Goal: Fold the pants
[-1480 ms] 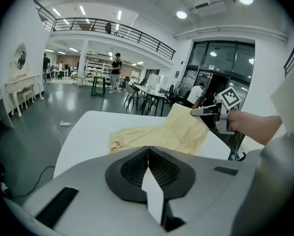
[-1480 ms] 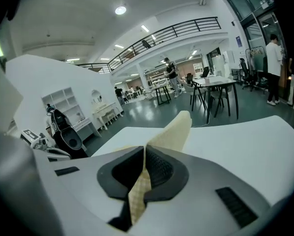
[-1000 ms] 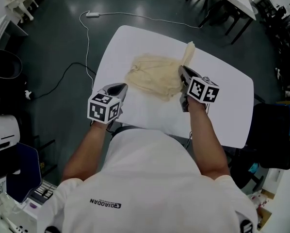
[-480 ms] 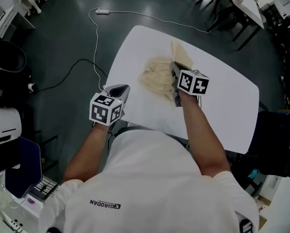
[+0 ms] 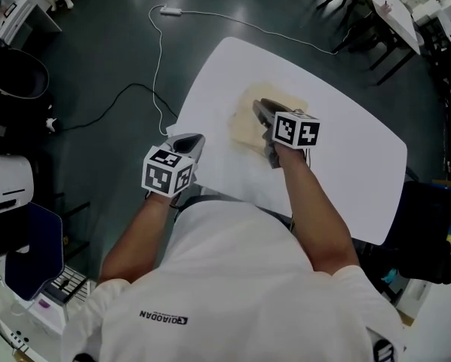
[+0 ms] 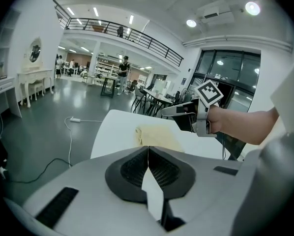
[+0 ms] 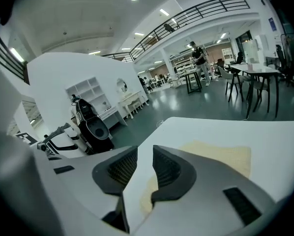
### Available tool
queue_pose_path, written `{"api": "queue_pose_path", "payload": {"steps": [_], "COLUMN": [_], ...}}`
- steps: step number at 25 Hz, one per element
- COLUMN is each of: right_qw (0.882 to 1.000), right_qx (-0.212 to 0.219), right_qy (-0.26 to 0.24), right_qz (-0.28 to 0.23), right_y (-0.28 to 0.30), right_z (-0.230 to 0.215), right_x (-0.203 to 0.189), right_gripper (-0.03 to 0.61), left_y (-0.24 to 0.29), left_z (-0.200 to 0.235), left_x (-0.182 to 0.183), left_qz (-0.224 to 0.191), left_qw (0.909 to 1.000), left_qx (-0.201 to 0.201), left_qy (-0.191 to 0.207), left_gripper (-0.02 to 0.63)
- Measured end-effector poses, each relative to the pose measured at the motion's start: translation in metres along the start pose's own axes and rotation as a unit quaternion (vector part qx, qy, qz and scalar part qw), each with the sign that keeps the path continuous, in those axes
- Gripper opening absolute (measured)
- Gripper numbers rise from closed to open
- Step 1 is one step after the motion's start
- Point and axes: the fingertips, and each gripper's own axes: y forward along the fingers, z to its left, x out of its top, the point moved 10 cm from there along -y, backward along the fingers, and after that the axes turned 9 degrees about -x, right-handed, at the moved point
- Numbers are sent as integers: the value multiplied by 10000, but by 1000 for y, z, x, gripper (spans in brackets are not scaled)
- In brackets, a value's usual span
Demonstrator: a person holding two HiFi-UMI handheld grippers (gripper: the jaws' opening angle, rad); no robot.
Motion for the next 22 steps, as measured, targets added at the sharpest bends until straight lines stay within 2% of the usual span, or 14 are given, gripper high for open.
{"api": "queue_pose_path", "payload": {"steps": [7,12,17,22], "right_qw": [9999,9993,9973,9943], "right_qx": [-111,-142,-172,-70], "right_qy": [27,68,40,-51], "right_qz": [-105,-338,-711,-1061], "right_y": [-17,-44,-91,-149], "right_z": [-8,-7,-12,-18], "right_x": [3,-21,-49,-73], "right_gripper": [100,91,43,20], "left_y": [10,13,16,12], "left_z": [-1,-1,-19,-62], "left_x": [17,16,16,23], "left_qz": [14,9,110,-95], "left_qw": [9998,9994,9982,9957], "left_qx": [-146,-295,-418,-587], "left_qy": [109,203,427,716], "left_gripper": [28,28,28,28]}}
